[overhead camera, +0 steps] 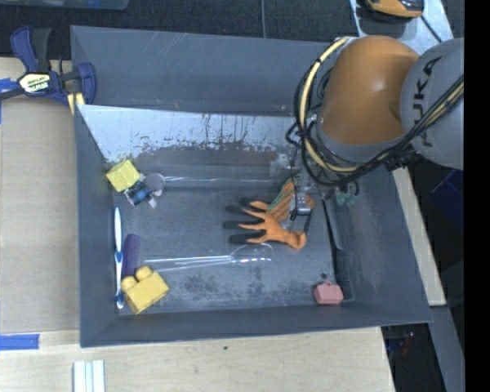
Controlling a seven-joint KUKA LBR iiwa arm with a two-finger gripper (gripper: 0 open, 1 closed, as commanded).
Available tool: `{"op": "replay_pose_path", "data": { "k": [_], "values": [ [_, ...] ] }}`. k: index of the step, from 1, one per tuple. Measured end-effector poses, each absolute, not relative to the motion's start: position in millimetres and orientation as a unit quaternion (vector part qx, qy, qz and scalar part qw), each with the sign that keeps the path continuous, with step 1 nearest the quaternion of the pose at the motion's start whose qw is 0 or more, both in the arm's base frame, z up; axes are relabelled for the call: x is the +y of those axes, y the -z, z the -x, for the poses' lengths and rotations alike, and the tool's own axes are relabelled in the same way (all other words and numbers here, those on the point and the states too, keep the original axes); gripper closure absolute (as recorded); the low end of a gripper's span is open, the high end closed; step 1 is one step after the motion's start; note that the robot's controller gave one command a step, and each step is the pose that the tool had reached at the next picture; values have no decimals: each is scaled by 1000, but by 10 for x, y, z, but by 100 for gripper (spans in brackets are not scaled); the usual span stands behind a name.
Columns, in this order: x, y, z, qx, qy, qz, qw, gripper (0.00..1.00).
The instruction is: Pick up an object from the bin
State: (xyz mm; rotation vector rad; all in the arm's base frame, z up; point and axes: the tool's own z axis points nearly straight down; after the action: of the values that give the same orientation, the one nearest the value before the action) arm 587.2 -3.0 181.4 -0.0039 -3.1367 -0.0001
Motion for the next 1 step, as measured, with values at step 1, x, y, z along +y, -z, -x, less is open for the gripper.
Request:
{"op": "replay_pose_path", "data": {
  "k": [1],
  "values": [
    [-31,-1865,-5889,-1000,0,1,-2,0]
  ]
}}
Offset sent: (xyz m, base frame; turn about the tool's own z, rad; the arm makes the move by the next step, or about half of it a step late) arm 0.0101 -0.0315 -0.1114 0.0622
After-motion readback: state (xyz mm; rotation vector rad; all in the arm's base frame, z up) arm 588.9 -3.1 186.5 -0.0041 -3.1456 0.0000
